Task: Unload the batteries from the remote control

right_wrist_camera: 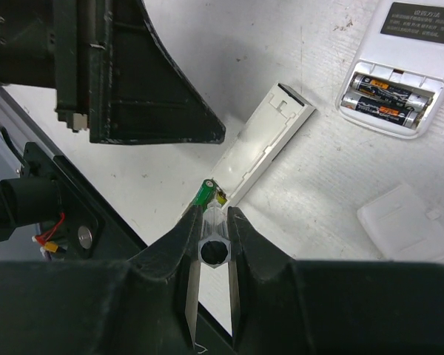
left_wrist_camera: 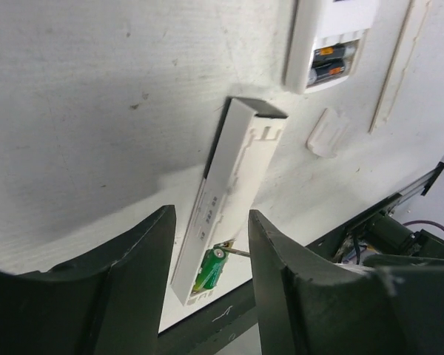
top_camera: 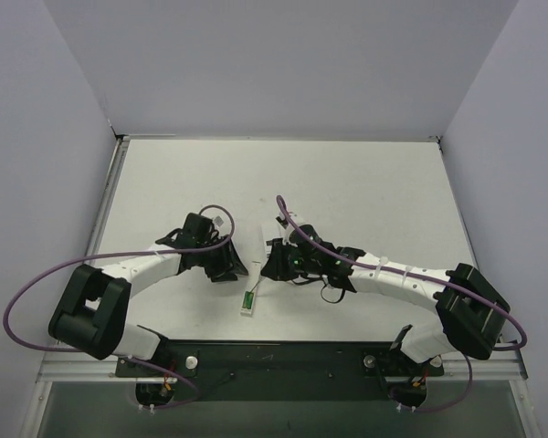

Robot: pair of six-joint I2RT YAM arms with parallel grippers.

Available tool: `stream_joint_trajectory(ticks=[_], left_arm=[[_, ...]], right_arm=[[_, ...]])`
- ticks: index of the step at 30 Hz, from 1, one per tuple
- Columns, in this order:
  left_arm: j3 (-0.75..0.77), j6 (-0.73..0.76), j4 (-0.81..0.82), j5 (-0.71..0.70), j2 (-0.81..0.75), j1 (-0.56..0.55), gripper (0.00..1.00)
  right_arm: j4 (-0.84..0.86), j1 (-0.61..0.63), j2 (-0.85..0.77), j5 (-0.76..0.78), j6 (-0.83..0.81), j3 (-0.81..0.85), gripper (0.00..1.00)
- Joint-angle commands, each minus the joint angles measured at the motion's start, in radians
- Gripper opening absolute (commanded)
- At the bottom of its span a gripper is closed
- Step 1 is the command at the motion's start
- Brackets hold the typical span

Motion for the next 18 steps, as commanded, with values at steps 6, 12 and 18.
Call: stream_joint_trajectory(ticks=[6, 12, 18], left_arm=[[0.017, 0.078, -0.138, -0.046, -0.111, -0.006, 0.48], [-0.054, 0.059, -0.072, -0.023, -0.112, -0.009, 0.47], [-0.104, -0.002, 0.08, 0.052, -0.105, -0.031, 0.51]], right_arm=[[-0.101, -0.026, 0.022, -0.052, -0.028, -0.001, 0.0], [-0.109, -0.075, 0.03, -0.052, -0.05, -0.016, 0.0], [-0.118, -0.129, 0.019, -0.072, -0.082, -0.038, 0.0]])
